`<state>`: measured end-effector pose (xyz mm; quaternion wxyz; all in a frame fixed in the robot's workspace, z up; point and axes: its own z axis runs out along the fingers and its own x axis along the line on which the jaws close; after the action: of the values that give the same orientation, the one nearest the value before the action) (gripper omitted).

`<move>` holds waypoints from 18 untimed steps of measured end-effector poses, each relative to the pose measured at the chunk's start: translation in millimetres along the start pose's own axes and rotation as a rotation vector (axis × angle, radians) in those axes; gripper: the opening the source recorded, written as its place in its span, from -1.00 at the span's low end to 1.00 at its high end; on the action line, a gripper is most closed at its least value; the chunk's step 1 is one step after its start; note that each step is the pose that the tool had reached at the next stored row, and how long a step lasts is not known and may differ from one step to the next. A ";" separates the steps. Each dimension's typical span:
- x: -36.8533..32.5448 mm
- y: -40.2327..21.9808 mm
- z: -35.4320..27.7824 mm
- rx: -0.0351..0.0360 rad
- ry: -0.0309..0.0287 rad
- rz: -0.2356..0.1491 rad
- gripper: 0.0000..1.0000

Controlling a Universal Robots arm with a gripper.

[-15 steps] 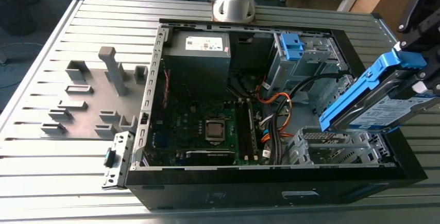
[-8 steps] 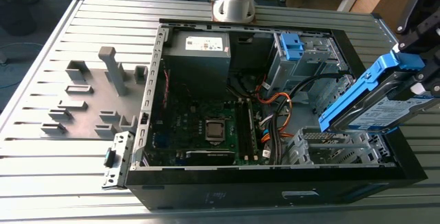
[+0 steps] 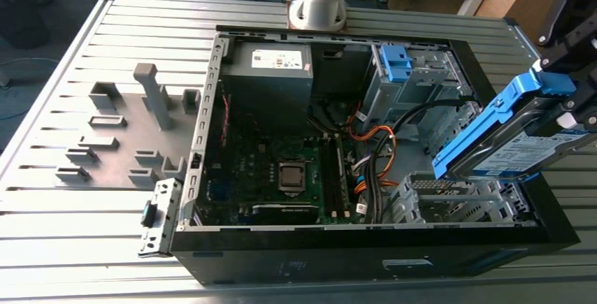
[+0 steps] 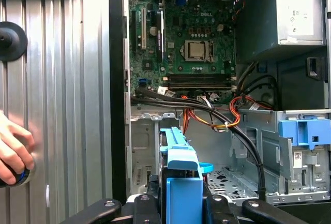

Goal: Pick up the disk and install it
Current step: 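Insert the disk into the insertion slot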

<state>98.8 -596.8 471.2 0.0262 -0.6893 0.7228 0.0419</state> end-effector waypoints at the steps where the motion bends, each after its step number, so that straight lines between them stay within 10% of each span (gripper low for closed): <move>1: 0.0 0.1 0.0 0.0000 0.0000 0.000 -0.27; 18: 2.9 2.2 9.2 0.0000 -0.0004 0.000 -0.27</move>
<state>96.3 -598.7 461.8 0.0264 -0.6893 0.7228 0.0421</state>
